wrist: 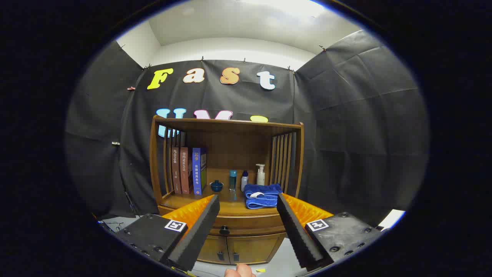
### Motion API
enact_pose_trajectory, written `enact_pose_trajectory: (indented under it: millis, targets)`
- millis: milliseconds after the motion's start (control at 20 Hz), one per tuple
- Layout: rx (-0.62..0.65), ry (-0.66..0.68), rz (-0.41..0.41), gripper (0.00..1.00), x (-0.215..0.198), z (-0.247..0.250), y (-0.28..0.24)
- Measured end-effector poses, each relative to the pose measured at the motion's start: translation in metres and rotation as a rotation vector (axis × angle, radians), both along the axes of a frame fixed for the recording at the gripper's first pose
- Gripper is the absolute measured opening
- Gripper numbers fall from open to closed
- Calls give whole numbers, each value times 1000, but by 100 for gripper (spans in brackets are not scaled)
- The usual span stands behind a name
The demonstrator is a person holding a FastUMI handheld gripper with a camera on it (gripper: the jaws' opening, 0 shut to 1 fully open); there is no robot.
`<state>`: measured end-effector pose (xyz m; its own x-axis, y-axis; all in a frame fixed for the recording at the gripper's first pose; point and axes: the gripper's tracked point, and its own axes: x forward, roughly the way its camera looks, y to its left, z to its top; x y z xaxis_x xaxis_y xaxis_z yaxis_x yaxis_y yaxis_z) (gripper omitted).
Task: Pull open the drawer, take out the items inside it, and place them on the countertop above the cabinet.
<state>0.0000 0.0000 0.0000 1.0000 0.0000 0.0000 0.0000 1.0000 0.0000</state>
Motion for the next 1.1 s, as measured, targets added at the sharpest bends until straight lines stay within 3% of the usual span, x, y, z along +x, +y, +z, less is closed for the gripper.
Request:
enact_pose_trajectory:
  millis: [800, 1100]
  targets:
    - [-1, -7, -13, 98, -1, -2, 1]
    - [19, -5, -22, 98, 17, -21, -3]
